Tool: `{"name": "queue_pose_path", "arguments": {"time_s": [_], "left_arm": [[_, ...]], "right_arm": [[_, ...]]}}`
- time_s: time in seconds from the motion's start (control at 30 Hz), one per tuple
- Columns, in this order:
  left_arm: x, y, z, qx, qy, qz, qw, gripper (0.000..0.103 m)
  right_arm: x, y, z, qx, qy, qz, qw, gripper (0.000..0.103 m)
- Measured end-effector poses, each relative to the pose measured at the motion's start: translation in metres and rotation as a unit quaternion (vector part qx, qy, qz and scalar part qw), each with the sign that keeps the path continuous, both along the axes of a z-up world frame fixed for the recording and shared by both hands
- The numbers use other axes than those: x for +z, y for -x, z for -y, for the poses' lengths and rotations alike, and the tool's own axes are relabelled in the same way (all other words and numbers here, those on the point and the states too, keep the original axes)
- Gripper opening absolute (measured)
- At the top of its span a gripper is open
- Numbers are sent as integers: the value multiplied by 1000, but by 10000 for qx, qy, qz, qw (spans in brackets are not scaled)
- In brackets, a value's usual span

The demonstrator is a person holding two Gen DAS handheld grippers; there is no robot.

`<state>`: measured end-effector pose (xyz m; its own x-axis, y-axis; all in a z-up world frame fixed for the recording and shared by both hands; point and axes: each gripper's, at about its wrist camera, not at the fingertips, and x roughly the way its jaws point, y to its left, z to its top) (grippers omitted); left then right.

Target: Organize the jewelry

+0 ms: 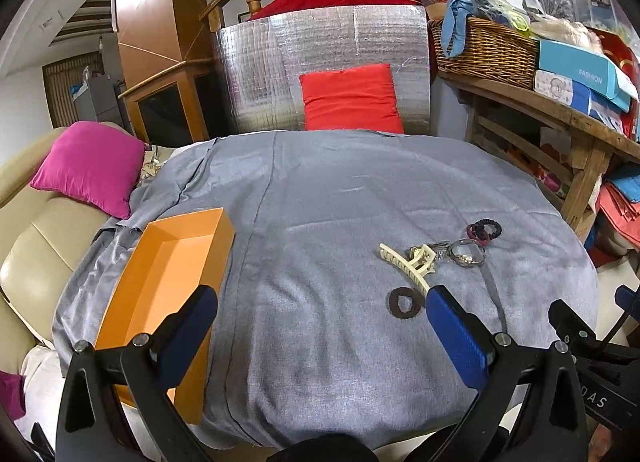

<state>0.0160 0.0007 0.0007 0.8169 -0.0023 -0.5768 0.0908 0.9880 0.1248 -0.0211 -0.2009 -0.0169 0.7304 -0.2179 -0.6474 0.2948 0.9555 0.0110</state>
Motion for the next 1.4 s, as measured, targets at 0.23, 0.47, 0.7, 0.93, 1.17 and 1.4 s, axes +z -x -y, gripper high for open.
{"name": "queue_pose_path", "arguments": {"time_s": [0.23, 0.47, 0.7, 0.93, 1.17, 1.4], "left_arm": [[1, 0, 1, -12, -23, -6, 10000, 103], [0, 0, 1, -5, -51, -17, 10000, 103], [0, -1, 0, -2, -33, -35, 10000, 103], [-2, -2, -2, -3, -7, -60, 10000, 103], [-5, -6, -2, 20, 2, -108, 9999, 103], [-6, -9, -2, 51, -14, -141, 9999, 103]], "right_arm": [[-1, 0, 0, 0, -12, -1, 10000, 103], [-5, -1, -2, -8, -42, -33, 10000, 103], [-5, -1, -2, 4, -39, -47, 10000, 103], [-6, -3, -5, 4, -52, -87, 9999, 103], [-7, -5, -4, 12, -71, -131, 9999, 103], [-8, -9, -3, 10, -110, -153, 9998, 103]]}}
